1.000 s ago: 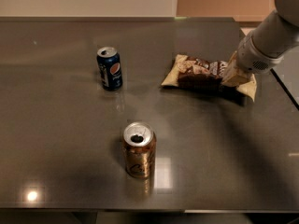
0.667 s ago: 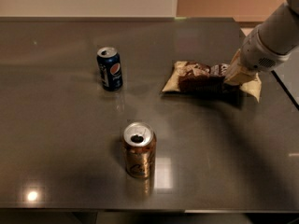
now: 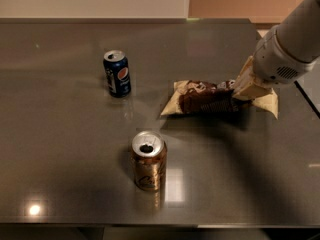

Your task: Move brown chip bag near orange can

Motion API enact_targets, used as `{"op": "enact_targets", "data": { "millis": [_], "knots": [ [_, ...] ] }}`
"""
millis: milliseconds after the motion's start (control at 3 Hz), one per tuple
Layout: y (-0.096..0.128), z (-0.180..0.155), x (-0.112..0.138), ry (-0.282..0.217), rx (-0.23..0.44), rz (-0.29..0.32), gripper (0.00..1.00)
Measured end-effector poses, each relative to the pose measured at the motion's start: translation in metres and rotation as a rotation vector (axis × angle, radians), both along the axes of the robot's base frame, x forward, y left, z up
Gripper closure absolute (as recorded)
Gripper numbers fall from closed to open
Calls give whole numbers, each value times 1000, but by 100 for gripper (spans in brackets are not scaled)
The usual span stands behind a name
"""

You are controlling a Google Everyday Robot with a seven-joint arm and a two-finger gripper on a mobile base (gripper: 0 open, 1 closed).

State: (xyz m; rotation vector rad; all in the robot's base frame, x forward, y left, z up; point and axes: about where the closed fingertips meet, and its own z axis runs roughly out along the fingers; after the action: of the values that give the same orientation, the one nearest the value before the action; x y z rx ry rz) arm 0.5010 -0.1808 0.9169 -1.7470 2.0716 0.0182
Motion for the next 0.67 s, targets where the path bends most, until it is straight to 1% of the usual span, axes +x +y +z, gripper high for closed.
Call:
{"op": "enact_targets", "data": {
  "millis": [333,667],
  "knots": [
    [26,0,-32,30,10,38,100],
    [47,0,-56,60,29,74,100]
  ]
}}
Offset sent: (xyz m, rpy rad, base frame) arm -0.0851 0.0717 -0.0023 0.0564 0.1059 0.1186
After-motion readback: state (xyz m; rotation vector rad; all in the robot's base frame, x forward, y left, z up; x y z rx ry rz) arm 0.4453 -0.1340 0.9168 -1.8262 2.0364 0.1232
